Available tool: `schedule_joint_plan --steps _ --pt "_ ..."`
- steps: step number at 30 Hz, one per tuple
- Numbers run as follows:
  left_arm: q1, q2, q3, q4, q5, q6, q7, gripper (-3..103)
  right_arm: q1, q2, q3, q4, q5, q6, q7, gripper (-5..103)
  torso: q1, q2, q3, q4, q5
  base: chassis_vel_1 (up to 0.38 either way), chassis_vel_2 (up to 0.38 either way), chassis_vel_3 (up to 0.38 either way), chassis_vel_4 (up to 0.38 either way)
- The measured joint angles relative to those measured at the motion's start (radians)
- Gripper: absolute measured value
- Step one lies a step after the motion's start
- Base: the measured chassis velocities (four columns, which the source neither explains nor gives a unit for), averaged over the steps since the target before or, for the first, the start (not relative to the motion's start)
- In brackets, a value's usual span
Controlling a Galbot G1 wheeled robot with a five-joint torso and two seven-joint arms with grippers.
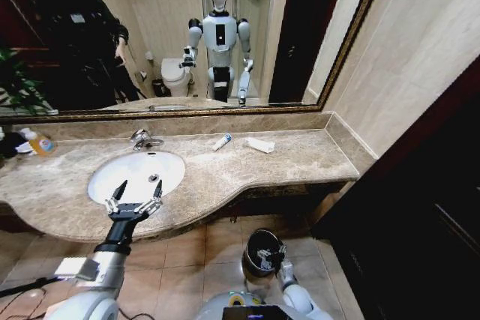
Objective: Pick up the trash from the sink and place it in the trash bin.
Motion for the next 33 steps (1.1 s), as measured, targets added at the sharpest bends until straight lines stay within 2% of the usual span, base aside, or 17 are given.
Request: schedule_joint_plan --steps 3,7,9,12,16,20,21,23,26,28,31,33 --pt "0.0 0.0 0.0 0.0 0.0 0.0 0.0 100 -0.056 -0.019 0.03 0.163 -0.001 0.004 0.016 100 0.0 0.0 0.0 0.0 0.0001 0.0 0.0 0.0 0.0" --pt "0.0 0.0 0.0 0.0 0.0 0.0 0.0 100 -0.102 -0.026 0.077 0.29 -0.041 -0.001 -0.024 100 0.0 0.0 0.0 -0.0001 0.0 0.0 0.0 0.0 0.0" --pt "0.0 0.0 0.0 0.0 0.0 0.0 0.0 100 -0.118 -0.026 0.114 0.393 -0.058 -0.027 -0.058 100 0.0 0.0 0.0 -0.0002 0.0 0.0 0.0 0.0 0.0" --pt "0.0 0.0 0.0 0.0 0.0 0.0 0.0 100 -0.11 -0.037 0.125 0.45 -0.054 -0.048 -0.065 100 0.0 0.0 0.0 -0.0002 0.0 0.0 0.0 0.0 0.0" --pt "0.0 0.0 0.0 0.0 0.0 0.0 0.0 100 -0.025 -0.096 0.13 0.524 -0.003 -0.118 -0.085 100 0.0 0.0 0.0 -0.0001 0.0001 0.0 0.0 0.0 0.0" --pt "0.0 0.0 0.0 0.0 0.0 0.0 0.0 100 0.089 -0.147 0.105 0.508 0.064 -0.169 -0.11 100 0.0 0.0 0.0 0.0 0.0001 0.0 0.0 0.0 0.0" --pt "0.0 0.0 0.0 0.0 0.0 0.0 0.0 100 0.159 -0.167 0.09 0.47 0.091 -0.188 -0.126 100 0.0 0.0 0.0 0.0001 0.0001 0.0 0.0 0.0 0.0" --pt "0.0 0.0 0.0 0.0 0.0 0.0 0.0 100 0.205 -0.177 0.081 0.442 0.11 -0.203 -0.14 100 0.0 0.0 0.0 0.0001 0.0003 0.0 0.0 0.0 0.0" --pt "0.0 0.0 0.0 0.0 0.0 0.0 0.0 100 0.354 -0.215 0.047 0.342 0.201 -0.256 -0.174 100 0.0 0.0 0.0 0.0 -0.0001 0.0 0.0 0.0 0.0" --pt "0.0 0.0 0.0 0.0 0.0 0.0 0.0 100 0.388 -0.22 0.038 0.308 0.215 -0.261 -0.187 100 0.0 0.0 0.0 0.0001 0.0 0.0 0.0 0.0 0.0" --pt "0.0 0.0 0.0 0.0 0.0 0.0 0.0 100 0.53 -0.221 0.006 0.16 0.249 -0.263 -0.25 100 0.0 0.0 0.0 -0.0001 0.0002 0.0 0.0 0.0 0.0" --pt "0.0 0.0 0.0 0.0 0.0 0.0 0.0 100 0.571 -0.215 -0.004 0.12 0.263 -0.264 -0.254 100 0.0 0.0 0.0 -0.0002 0.0 0.0 0.0 0.0 0.0"
